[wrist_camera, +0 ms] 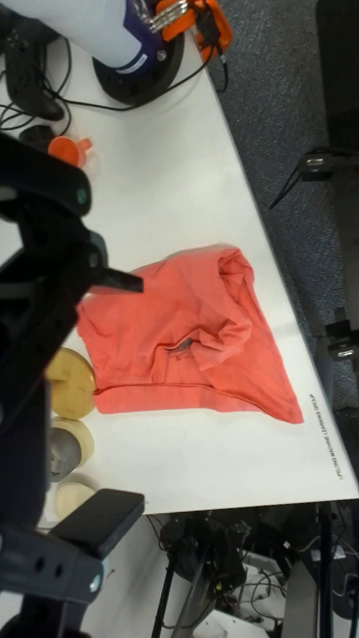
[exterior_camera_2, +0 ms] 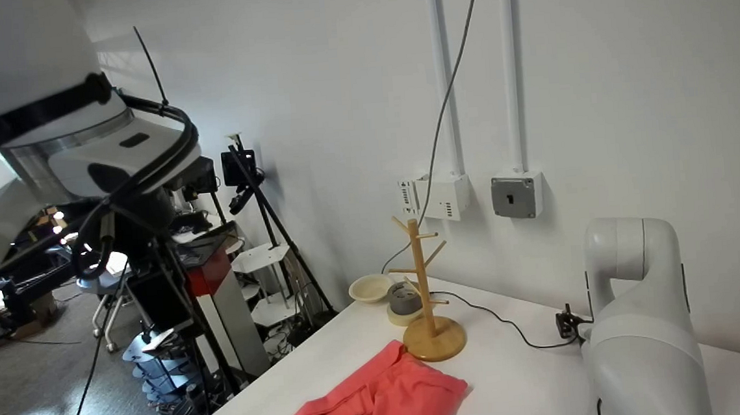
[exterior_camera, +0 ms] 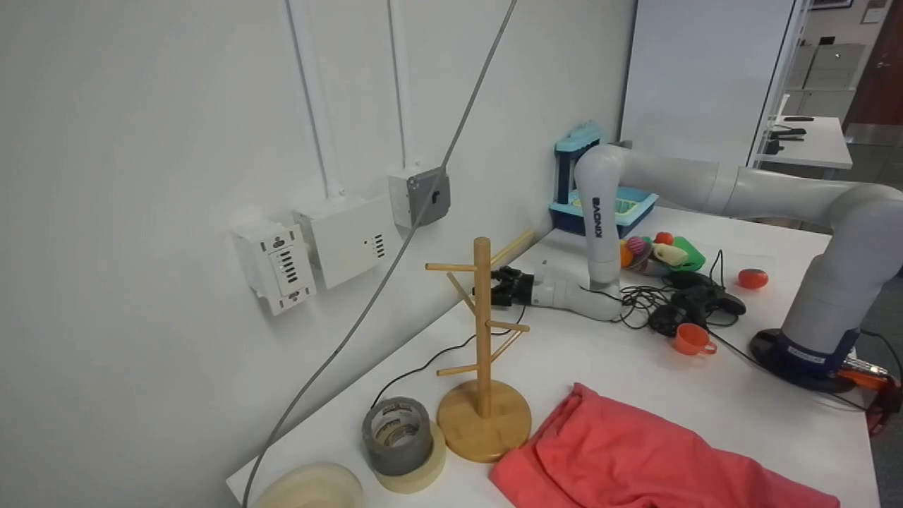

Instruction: Fold the sweatshirt in half

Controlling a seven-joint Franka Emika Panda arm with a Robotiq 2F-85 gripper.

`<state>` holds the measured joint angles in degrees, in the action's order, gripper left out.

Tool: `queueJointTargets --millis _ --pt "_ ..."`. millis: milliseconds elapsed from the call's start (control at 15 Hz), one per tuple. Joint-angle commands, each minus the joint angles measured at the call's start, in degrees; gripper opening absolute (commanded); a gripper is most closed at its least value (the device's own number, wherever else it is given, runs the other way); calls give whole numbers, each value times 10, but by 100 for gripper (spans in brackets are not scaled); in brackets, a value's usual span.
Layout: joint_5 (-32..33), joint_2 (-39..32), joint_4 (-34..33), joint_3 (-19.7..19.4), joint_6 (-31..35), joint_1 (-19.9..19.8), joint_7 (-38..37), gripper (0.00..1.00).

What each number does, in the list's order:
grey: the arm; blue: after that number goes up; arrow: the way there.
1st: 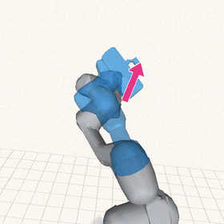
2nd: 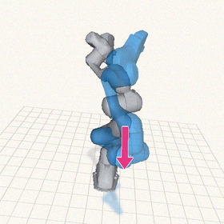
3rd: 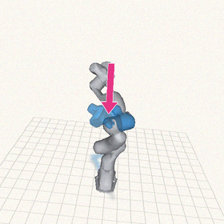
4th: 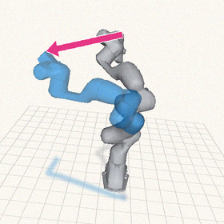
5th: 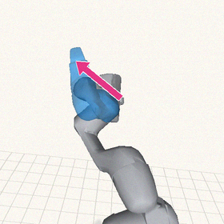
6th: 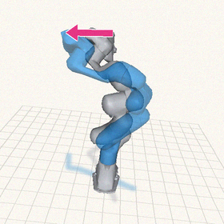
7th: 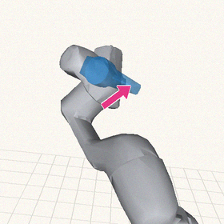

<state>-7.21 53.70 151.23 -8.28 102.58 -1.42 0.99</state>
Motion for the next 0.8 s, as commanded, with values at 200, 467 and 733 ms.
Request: queueJointTargets --millis 200,467,733 --pt "-21 -230 -162 99 37 34 -54 100" --pt "-14 -221 -143 105 45 31 -49 100" --pt "-14 -232 -153 104 45 31 -49 100"
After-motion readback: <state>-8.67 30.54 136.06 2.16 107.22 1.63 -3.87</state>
